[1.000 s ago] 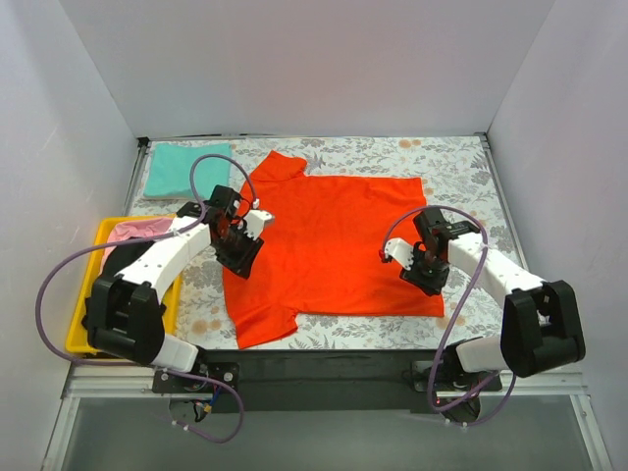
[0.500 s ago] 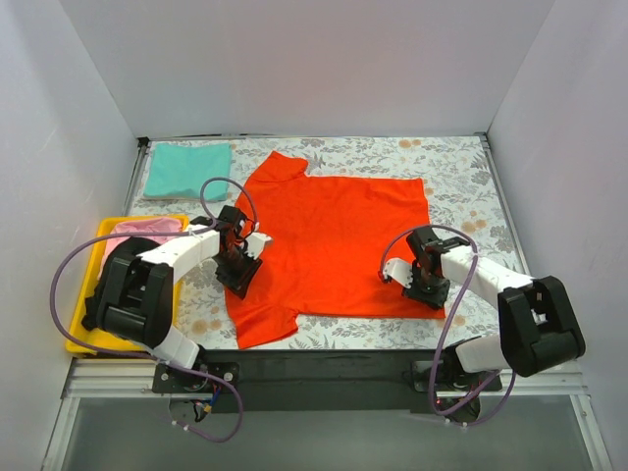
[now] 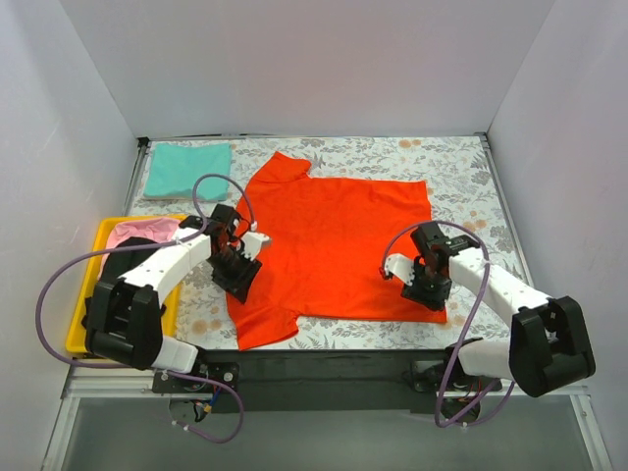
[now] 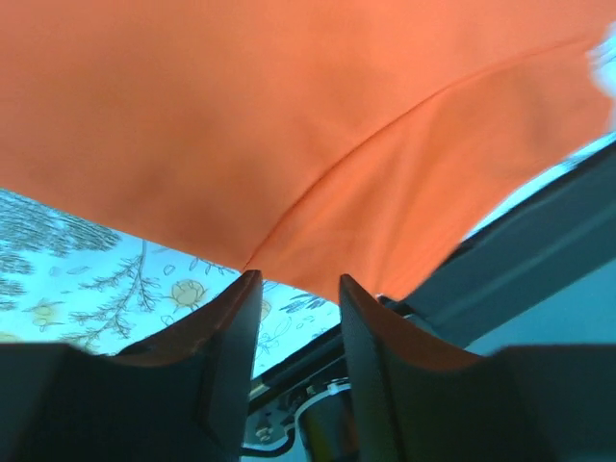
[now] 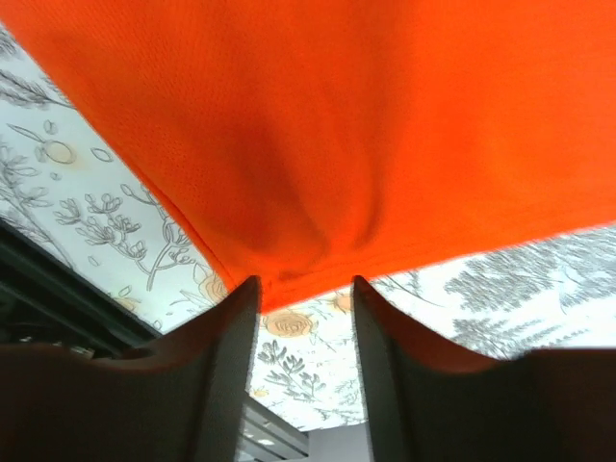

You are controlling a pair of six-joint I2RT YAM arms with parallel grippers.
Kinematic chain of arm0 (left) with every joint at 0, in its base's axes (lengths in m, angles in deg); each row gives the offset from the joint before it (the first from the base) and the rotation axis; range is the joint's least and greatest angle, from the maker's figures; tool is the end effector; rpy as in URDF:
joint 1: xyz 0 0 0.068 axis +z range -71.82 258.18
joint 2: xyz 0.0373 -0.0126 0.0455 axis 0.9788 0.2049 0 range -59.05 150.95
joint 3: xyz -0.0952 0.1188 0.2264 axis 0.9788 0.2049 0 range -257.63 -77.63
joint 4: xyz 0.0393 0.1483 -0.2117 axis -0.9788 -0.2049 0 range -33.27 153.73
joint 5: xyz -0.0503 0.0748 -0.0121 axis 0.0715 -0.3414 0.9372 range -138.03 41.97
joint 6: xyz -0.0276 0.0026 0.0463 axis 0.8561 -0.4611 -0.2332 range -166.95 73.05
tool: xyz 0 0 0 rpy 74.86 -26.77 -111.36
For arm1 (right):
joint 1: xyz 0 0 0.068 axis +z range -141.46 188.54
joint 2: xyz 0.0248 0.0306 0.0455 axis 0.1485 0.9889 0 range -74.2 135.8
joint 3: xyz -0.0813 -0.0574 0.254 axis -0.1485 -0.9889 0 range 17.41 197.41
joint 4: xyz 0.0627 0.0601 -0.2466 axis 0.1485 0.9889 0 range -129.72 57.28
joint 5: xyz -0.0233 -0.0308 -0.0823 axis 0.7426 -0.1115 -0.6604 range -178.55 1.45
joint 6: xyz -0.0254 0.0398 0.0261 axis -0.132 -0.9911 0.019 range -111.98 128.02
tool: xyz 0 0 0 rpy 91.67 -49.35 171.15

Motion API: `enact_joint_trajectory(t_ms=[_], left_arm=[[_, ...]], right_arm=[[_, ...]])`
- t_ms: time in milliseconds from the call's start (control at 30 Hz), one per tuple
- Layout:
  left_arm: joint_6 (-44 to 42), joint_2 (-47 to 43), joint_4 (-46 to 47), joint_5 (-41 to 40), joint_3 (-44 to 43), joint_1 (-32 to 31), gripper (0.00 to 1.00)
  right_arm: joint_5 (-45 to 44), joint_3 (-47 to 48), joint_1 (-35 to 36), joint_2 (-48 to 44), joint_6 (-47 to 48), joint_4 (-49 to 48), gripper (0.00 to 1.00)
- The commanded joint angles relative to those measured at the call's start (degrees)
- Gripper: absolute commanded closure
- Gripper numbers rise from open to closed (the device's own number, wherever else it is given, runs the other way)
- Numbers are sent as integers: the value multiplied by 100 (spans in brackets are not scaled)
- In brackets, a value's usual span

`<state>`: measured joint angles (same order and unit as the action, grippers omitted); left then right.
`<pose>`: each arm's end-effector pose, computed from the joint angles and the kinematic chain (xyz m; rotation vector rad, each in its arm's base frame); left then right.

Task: Fold and stack the t-shirts
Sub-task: Fold the tshirt

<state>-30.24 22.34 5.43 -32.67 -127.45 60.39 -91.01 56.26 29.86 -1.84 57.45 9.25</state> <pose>0.2073 -0.0764 0.1889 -0.0292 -3.0391 0.3925 0.1791 0.0682 0.1712 -1.7463 2.4671 -0.1112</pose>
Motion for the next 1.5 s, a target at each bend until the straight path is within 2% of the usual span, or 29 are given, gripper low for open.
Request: enact_joint_trajectory(t_ms=[0, 33, 67, 133, 167, 233, 433, 567, 700, 900, 1067, 1133, 1233, 1467], left_arm=[[192, -299, -129, 784, -1097, -24, 59], [279, -220, 2, 854, -1439, -24, 54], [472, -132, 125, 890, -1999, -15, 46], [710, 254, 650, 873, -2591, 29, 38], [911, 429, 862, 873, -3142, 73, 35], [1202, 1053, 1432, 811, -3664, 222, 34], [2248, 2995, 2761, 733, -5694, 749, 33], [2328, 4243, 2886, 566, -6969, 794, 35], [2354, 5096, 3421, 275, -7305, 890, 36], [2486, 5695, 4097, 257, -7533, 1066, 36], [2434, 6029, 4143, 547, -7630, 1075, 35], [2407, 6117, 4160, 504, -7621, 1084, 35], [2363, 6293, 4178, 398, -7683, 1075, 34], [2504, 6767, 4187, 609, -7990, 1075, 34]], right_arm=[[675, 1242, -93, -240, -3, 235, 43], [903, 1517, -215, -205, -64, 236, 38], [1036, 1851, -294, -135, -91, 227, 32], [1510, 2747, -619, 234, -205, 209, 27], [1668, 3029, -742, 409, -240, 192, 22], [2028, 3879, -1129, 971, -468, 17, 14], [2189, 5638, -1867, 2658, -1575, -888, 20], [2039, 6370, -2079, 3678, -2060, -1240, 24], [1732, 6433, -2079, 4399, -2061, -2012, 27], [1354, 6872, -2079, 5270, -1972, -2373, 31], [1169, 7092, -2079, 5727, -1972, -2594, 37], [1177, 7127, -2079, 5833, -1963, -2594, 47], [1178, 7101, -2079, 5983, -1928, -2594, 54], [1186, 6970, -2079, 6229, -1770, -2586, 57]])
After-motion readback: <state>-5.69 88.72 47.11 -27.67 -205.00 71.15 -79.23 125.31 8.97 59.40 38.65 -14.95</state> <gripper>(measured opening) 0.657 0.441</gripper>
